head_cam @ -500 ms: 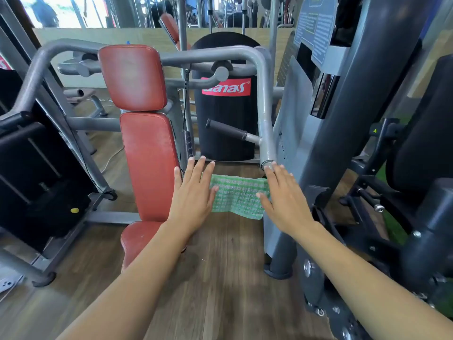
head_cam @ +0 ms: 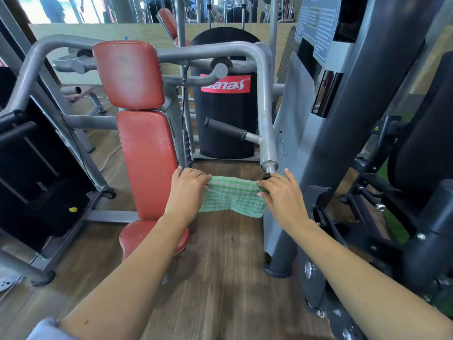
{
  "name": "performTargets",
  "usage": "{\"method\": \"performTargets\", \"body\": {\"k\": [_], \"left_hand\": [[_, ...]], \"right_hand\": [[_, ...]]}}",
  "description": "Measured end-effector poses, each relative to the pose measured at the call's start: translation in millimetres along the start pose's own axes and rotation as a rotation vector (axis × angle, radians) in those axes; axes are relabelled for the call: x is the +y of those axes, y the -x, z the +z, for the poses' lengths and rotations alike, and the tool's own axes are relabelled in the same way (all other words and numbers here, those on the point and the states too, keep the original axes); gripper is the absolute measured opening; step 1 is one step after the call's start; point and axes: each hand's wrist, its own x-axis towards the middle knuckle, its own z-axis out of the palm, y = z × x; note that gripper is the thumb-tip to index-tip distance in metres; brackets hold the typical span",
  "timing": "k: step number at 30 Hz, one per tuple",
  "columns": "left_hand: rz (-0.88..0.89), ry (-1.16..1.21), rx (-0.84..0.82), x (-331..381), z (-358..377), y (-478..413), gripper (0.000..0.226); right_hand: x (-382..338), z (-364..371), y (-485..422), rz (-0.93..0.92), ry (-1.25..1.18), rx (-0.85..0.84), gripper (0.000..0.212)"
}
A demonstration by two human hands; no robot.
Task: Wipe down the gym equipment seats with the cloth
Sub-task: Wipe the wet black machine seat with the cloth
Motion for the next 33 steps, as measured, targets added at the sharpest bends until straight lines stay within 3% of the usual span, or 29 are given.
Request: {"method": "performTargets", "body": {"k": [6, 15, 25, 33], "left_hand": [[0.021, 0.040, 0.112, -0.1, -8.2, 11.4, 0.019], [-0.001, 0.249, 0.008, 11.1, -37.1, 64.6, 0.021], [-0.046, 0.322, 0.054, 23.7, -68.2, 77.7, 0.022], [-0.106, 0.305, -0.038, 22.7, -72.8, 79.6, 0.025]], "right_hand": [[-1.7, -12.3, 8.2, -0.072, -0.061, 0.052, 0.009], [-15.7, -46.3, 46.7, -0.132, -0.239, -0.045, 0.013], [-31.6, -80.7, 50.0, -0.089, -0.431, -0.063, 0.016], [-40.6, -84.5, 45.2, 0.002, -0.531, -0.126, 0.022]]}}
